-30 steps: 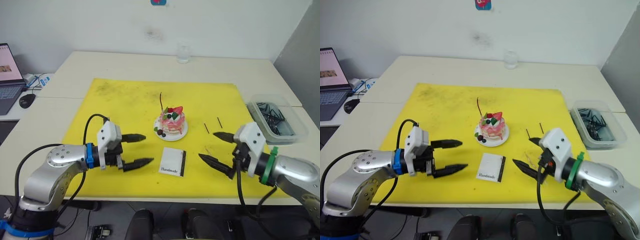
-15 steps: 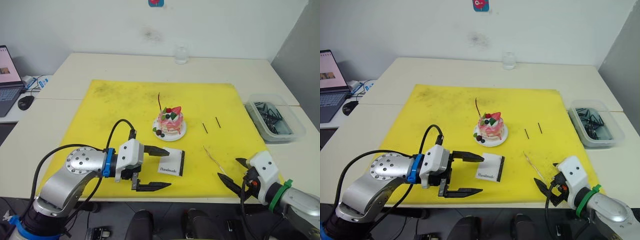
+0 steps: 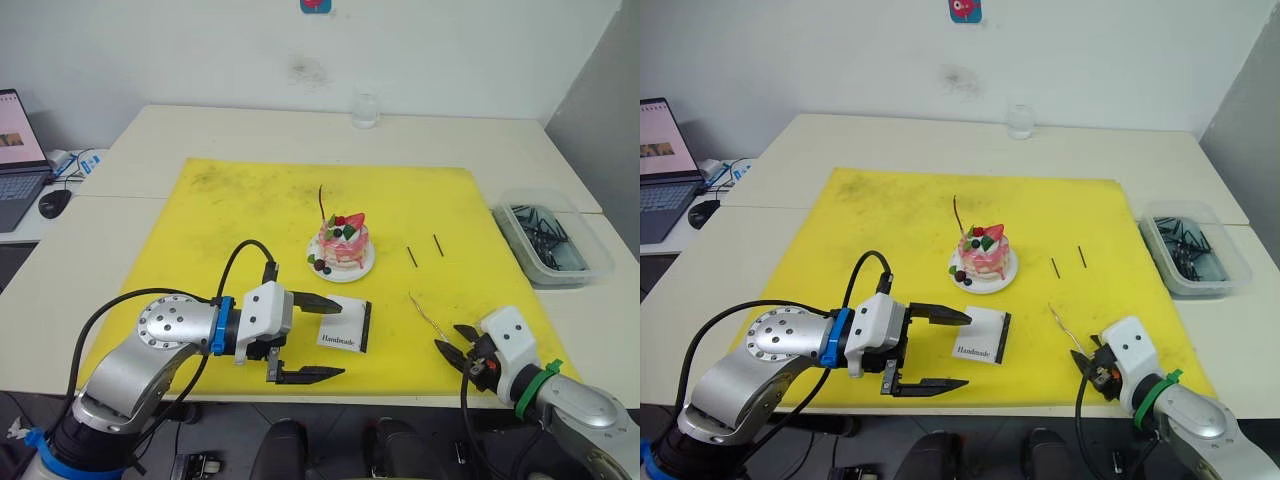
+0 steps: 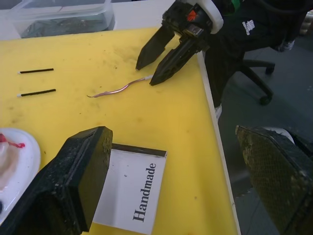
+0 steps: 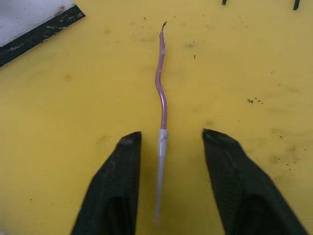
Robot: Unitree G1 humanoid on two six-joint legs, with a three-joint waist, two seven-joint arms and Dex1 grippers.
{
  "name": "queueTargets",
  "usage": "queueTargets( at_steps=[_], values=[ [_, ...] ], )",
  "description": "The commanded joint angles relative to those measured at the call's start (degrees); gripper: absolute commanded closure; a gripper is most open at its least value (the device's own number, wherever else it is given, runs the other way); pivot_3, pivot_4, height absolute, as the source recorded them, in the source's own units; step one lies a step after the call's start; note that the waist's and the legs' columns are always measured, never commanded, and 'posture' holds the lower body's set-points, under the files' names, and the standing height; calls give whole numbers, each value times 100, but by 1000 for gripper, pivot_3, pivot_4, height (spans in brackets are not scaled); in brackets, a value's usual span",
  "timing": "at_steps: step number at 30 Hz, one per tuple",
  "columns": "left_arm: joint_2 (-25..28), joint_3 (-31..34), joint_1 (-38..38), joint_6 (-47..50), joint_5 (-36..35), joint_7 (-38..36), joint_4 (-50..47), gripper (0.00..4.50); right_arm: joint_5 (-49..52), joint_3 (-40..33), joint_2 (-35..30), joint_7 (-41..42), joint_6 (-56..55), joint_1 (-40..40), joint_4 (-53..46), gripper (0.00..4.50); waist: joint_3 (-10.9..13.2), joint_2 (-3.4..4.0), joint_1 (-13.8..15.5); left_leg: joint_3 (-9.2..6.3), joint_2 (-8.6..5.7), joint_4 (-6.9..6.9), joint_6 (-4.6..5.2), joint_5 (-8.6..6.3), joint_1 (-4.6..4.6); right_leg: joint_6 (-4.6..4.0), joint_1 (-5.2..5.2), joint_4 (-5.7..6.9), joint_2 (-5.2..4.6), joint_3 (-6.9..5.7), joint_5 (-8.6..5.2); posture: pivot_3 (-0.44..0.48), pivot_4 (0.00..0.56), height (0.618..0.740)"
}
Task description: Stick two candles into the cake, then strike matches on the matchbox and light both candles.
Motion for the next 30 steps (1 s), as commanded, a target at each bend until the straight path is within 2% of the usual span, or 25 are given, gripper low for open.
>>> queueTargets(
  at_steps=[1, 3, 8, 11, 14, 21, 26, 30],
  values=[
    [-20, 9, -89, -117, 16, -2, -40, 0, -76, -58, -67, 43, 17, 44, -146, 3916, 0, 0, 0, -1, 0, 0, 0, 0, 0, -1, 0, 0, 0, -1, 0, 0, 150, 740],
    [-14, 15, -78, -132, 16, -4, -42, 0, -76, -61, -124, 99, 26, 97, -221, 4474, 0, 0, 0, 0, 0, 0, 0, 0, 0, -1, 0, 0, 0, 0, -1, 0, 150, 740],
    [-8, 21, -40, -138, 9, 8, -90, 0, 148, -357, -144, 224, 212, 23, -436, 4474, 0, 0, 2, 1, -1, 0, 0, 0, 0, 0, 1, 0, -1, 0, 0, 0, 150, 740],
    [-11, 29, -19, -75, -74, 7, -161, 0, 545, -901, -267, 443, 488, -142, -596, 4474, 0, 0, 4, 1, 0, 0, 0, 0, 0, 3, 0, 0, 0, 1, 2, 0, 150, 740],
    [-35, -4, -45, 61, -241, -19, -254, 0, 818, -1445, -657, 882, 618, -200, -522, 4474, 0, 0, 5, 1, -2, 1, 0, 0, 0, 6, 1, 0, 0, 2, 4, 0, 150, 740],
    [-96, -44, -196, 424, -731, -97, -454, 0, 665, -2534, -1624, 2322, -4, 402, 640, 4474, 1, -2, 22, 3, -7, 1, 1, 0, -2, 11, 3, -4, 1, -2, 6, 0, 150, 740],
    [-166, -102, -285, 480, -831, -70, -489, 0, 263, -2543, -1826, 2693, -593, 570, 1378, 4474, 1, -1, 10, 1, -7, 1, 1, 0, 1, 14, 3, -1, 4, -1, 8, 0, 150, 740],
    [-240, -164, -330, 434, -782, -40, -431, 0, 264, -2478, -1812, 2659, -451, 389, 1676, 4474, 1, -1, 6, 1, -8, 2, 1, 0, 2, 15, 3, 0, 9, 1, 9, 0, 150, 740]
  ],
)
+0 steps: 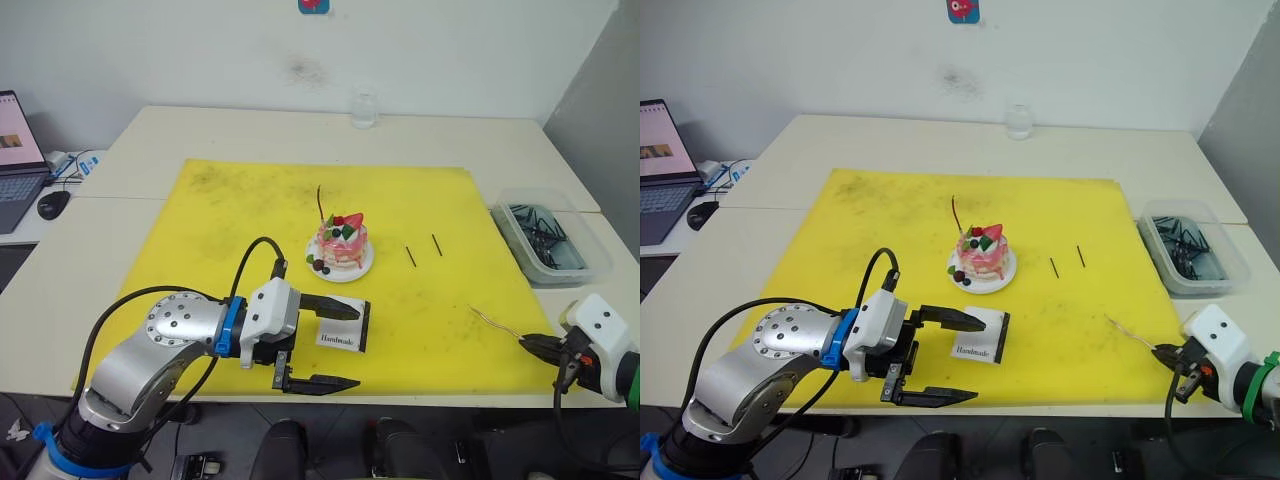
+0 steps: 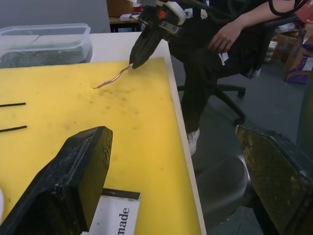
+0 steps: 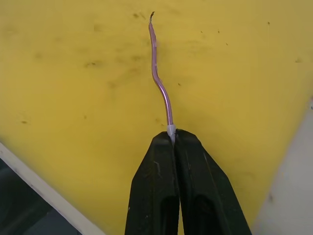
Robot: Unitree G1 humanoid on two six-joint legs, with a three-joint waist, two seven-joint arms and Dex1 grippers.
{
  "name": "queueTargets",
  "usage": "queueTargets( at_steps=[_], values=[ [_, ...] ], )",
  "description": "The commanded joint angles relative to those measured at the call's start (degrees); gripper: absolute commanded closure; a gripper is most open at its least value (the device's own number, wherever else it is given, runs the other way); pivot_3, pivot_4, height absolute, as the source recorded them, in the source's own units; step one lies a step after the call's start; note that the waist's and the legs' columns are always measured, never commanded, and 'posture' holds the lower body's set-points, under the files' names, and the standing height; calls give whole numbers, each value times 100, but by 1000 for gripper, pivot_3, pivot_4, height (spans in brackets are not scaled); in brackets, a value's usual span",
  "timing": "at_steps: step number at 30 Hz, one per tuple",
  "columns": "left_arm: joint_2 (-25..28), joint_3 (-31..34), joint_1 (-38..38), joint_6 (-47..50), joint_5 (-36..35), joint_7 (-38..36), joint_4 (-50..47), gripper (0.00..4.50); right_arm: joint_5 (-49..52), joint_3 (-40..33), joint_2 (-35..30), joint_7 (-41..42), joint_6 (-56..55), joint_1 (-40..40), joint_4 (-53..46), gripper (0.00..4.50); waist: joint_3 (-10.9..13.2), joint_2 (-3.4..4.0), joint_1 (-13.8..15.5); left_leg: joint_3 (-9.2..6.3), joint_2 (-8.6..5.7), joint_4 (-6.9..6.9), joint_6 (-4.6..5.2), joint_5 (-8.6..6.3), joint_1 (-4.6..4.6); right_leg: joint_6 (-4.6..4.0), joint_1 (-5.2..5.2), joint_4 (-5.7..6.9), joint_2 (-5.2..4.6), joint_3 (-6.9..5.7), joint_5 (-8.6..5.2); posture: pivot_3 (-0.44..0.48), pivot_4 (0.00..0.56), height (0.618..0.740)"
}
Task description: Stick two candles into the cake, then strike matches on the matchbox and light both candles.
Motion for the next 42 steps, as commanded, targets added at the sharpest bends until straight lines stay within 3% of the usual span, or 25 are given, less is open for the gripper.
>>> queueTargets(
  at_steps=[1, 16, 19, 27, 32, 37, 42],
  values=[
    [-77, -48, -105, -77, -29, -14, -83, 0, 20, -55, -26, 36, 54, -195, 116, 4474, 0, 0, 1, 0, 0, 0, 0, 0, 0, 3, 0, 1, 1, 0, 2, 0, 150, 740],
    [-233, -123, -187, -122, 77, 33, -29, 0, 265, -207, 52, 73, 598, -207, 115, 4474, 0, 0, 8, 0, 0, 0, 0, 0, -2, 9, 0, 0, 5, 1, 5, 0, 150, 740],
    [-256, -146, -188, -133, 100, 51, -47, 0, 403, -290, 79, 43, 776, -213, 42, 3840, 0, 0, 9, 0, 0, 0, 0, 0, -2, 9, 0, 0, 6, 0, 5, 0, 150, 740],
    [-321, -202, -341, -148, 193, 36, 111, 0, 565, -687, -238, 196, 1228, -231, -178, 1073, -1, 1, 10, 0, -1, 2, 0, 0, -2, 12, 1, 0, 17, 2, 7, 0, 150, 740],
    [-382, -234, -402, -160, 274, 100, 146, 0, 459, -677, -971, 432, 1341, -485, -417, 1073, -1, 2, -2, 1, -2, 3, 0, 0, 0, 12, 1, 2, 24, 3, 7, 0, 150, 740],
    [-578, -221, -506, 147, -140, 245, -237, 0, 701, 117, -1980, 457, 2298, -1291, -202, 1073, 1, -1, 1, 2, -1, 4, 0, 0, -1, 12, 1, 2, 28, 3, 7, 0, 150, 740],
    [-608, -293, -504, 74, -230, 192, -546, 0, 943, 1087, -2539, 683, 2839, -2150, 207, 1073, 2, 2, 0, 4, -1, 2, 0, 0, -5, 11, -1, -2, 29, 7, 7, 0, 150, 740]
  ],
)
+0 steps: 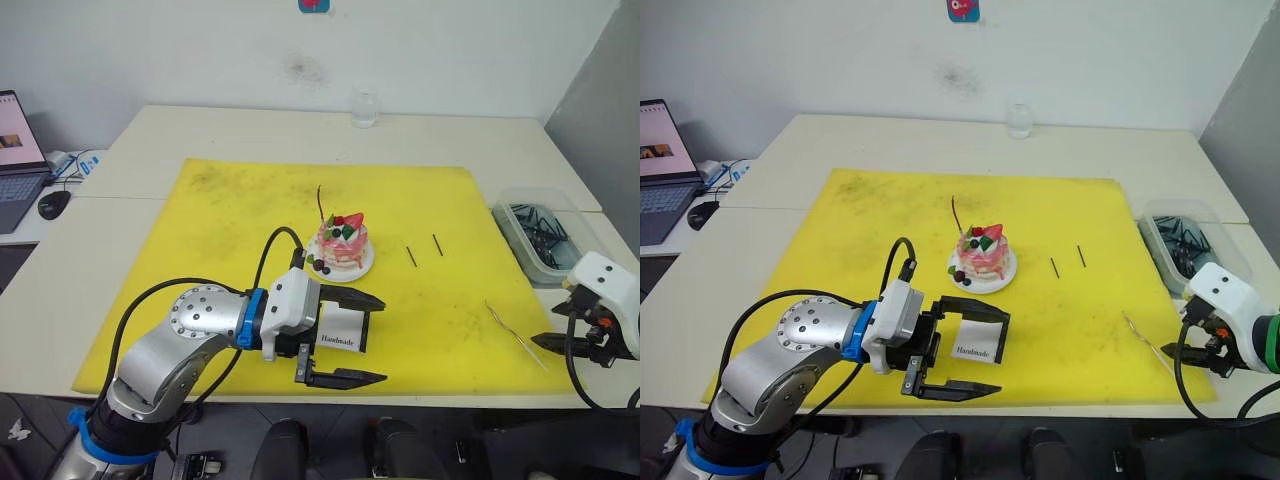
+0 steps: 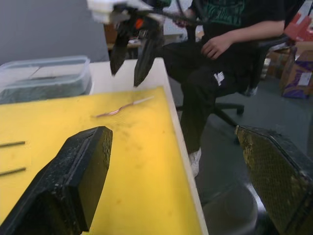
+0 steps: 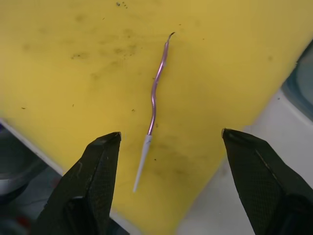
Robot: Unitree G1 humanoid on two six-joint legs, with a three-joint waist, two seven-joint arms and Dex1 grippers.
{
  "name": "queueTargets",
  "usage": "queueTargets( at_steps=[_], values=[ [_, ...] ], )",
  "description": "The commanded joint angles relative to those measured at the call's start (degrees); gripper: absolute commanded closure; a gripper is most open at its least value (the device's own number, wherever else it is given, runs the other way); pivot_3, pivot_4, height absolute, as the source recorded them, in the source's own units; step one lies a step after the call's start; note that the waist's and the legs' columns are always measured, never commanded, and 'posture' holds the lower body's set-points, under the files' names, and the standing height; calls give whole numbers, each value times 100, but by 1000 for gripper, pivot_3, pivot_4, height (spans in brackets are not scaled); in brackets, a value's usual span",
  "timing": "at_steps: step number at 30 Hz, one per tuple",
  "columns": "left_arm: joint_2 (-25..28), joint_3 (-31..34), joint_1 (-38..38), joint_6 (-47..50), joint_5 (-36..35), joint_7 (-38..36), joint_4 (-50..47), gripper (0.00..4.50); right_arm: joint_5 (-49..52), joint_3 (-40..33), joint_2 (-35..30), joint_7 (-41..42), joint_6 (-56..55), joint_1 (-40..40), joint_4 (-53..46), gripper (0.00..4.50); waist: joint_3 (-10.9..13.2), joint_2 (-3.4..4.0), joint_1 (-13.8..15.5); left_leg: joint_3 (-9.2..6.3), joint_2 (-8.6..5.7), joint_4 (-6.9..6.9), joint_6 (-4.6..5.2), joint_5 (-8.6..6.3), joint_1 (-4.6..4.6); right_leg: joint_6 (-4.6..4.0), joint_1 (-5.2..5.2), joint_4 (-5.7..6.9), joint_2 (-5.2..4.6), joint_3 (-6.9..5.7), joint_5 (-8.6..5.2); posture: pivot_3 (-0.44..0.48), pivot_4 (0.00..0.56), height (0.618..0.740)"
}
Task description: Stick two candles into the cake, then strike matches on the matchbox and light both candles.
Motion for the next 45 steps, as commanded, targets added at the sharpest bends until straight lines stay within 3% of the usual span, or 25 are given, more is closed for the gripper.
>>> queueTargets(
  at_steps=[1, 10, 29, 33, 40, 45],
  values=[
    [29, -71, -41, -184, -54, -120, -336, 0, 124, 552, -270, 177, 214, -368, 223, 1073, 0, 0, 1, 0, 0, 0, 0, 0, 1, 0, 0, 0, 0, 0, -1, 0, 150, 740],
    [129, -386, 121, -990, 644, -376, -237, 0, -96, 1543, -145, 78, 66, -841, 583, 1073, 0, 1, -1, 1, 0, 3, 0, 0, 2, 0, 0, 2, 2, 2, 0, 0, 150, 740],
    [-70, -542, 220, -1223, 895, -183, -47, 0, -320, 2062, 156, -69, 5, -1116, 661, 1073, -1, 3, 0, 0, 2, 3, 0, 0, 2, 1, -1, 3, 2, 0, 0, 0, 150, 740],
    [-95, -553, 166, -1235, 922, -155, 10, 0, -379, 2111, 174, -67, -26, -1101, 623, 1971, -1, 3, 0, 0, 2, 3, 0, 0, 3, 1, -1, 4, 2, 0, 1, 0, 150, 740],
    [-270, -522, 21, -1093, 831, 27, 0, 0, -444, 2147, 176, -44, -60, -1084, 596, 4475, -2, 3, 2, 0, 2, 3, 0, 0, 3, 1, 0, 4, 3, -1, 1, 0, 150, 740],
    [-226, -514, 37, -1124, 876, 31, 40, 0, -405, 2077, 167, 11, -8, -1137, 598, 4475, -2, 4, 0, 1, 1, 2, 0, 0, 3, 1, 0, 4, 8, -4, 0, 0, 150, 740]
  ],
)
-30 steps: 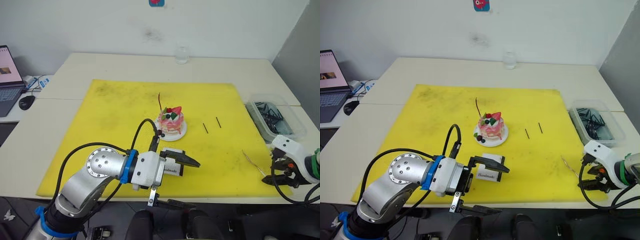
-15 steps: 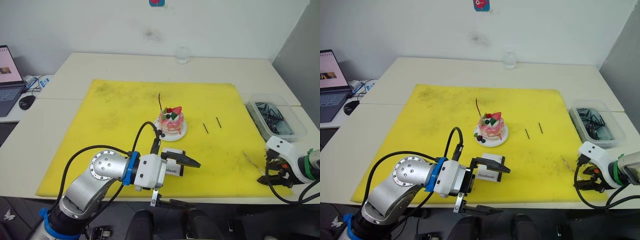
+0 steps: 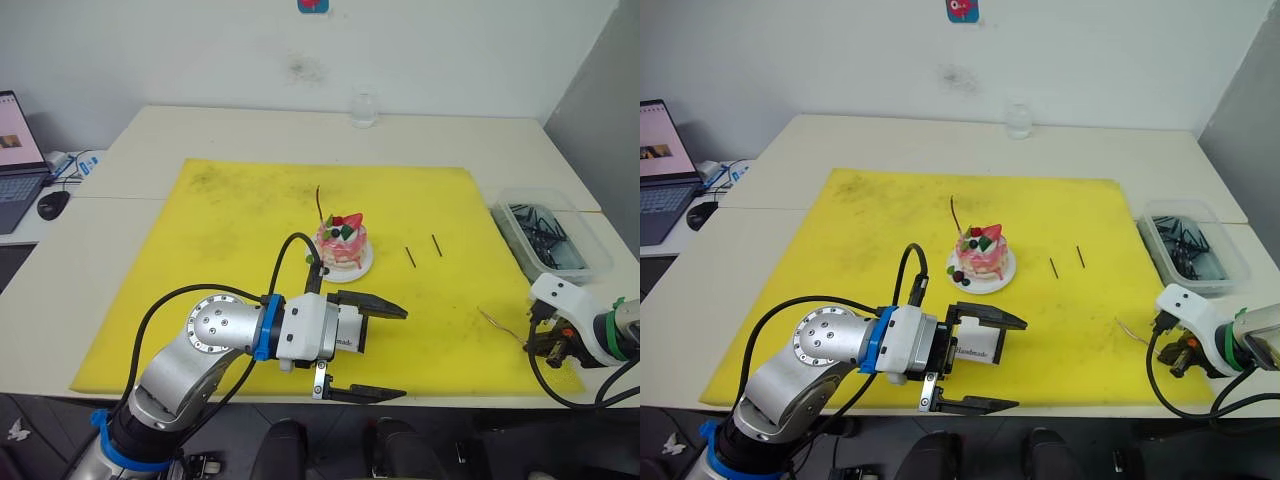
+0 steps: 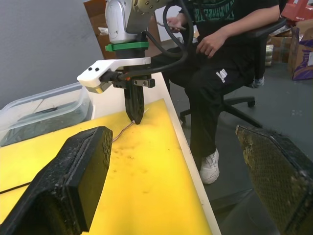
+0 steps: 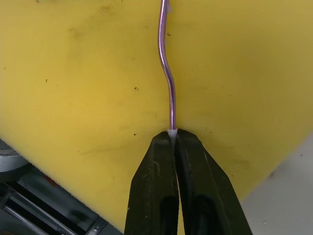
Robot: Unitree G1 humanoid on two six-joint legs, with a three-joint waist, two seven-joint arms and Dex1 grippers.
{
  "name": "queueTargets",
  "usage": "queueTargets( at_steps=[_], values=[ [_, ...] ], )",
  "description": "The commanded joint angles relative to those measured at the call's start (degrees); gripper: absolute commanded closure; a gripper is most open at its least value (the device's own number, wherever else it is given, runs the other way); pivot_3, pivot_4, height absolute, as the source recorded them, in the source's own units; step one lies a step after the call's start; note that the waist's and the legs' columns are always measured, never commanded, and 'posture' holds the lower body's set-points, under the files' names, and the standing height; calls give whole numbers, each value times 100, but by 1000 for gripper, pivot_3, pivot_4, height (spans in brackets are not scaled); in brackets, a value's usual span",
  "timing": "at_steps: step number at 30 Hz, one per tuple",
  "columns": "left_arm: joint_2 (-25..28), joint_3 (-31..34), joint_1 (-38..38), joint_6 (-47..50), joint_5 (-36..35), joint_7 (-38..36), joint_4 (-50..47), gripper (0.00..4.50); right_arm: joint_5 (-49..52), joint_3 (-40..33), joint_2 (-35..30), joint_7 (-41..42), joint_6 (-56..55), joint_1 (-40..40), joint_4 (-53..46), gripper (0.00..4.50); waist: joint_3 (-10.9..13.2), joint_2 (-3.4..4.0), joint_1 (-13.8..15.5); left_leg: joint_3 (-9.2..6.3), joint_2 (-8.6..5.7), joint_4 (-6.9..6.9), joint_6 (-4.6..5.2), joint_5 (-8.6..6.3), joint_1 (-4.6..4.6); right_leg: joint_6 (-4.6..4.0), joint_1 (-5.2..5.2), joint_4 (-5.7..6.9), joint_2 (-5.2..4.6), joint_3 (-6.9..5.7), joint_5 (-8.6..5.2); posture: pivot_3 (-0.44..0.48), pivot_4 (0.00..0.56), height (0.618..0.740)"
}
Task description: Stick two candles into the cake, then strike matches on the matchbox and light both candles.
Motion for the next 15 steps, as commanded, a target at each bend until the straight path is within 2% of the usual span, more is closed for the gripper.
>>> queueTargets(
  at_steps=[1, 5, 11, 14, 15],
  values=[
    [36, 58, 1, -23, -16, 38, -43, 0, 78, -116, -21, 112, 30, -89, -72, 4475, 0, 0, 0, 0, 0, 0, 0, 0, 0, 0, 0, 0, 0, 0, 0, 0, 150, 740],
    [221, 335, 178, 128, -125, 180, -159, 0, 295, -470, -74, 240, 147, -450, -91, 4475, 0, 1, -19, 0, 0, 0, 0, 0, 3, 0, -1, 3, 0, 6, 0, 0, 150, 740],
    [427, 1107, 523, 790, -640, 799, -441, 0, 889, -888, 150, 256, 571, -1537, -188, 4475, 3, 6, -25, -4, 4, 0, 0, 0, 4, 0, -1, 6, -1, 1, 0, 0, 150, 740],
    [452, 1495, 715, 1015, -782, 1128, -455, 0, 1224, -977, 1044, -195, 705, -2443, -275, 4475, 4, 3, -73, -1, 5, 0, 0, 0, 4, 0, -1, 2, -1, 7, 1, 0, 150, 740],
    [413, 1608, 751, 1035, -756, 1293, -426, 0, 1245, -1004, 1662, -556, 573, -2722, -288, 4475, 6, 3, -82, -1, 4, 1, 0, 0, 3, 1, -1, 5, -1, 7, 1, 0, 150, 740]
  ],
)
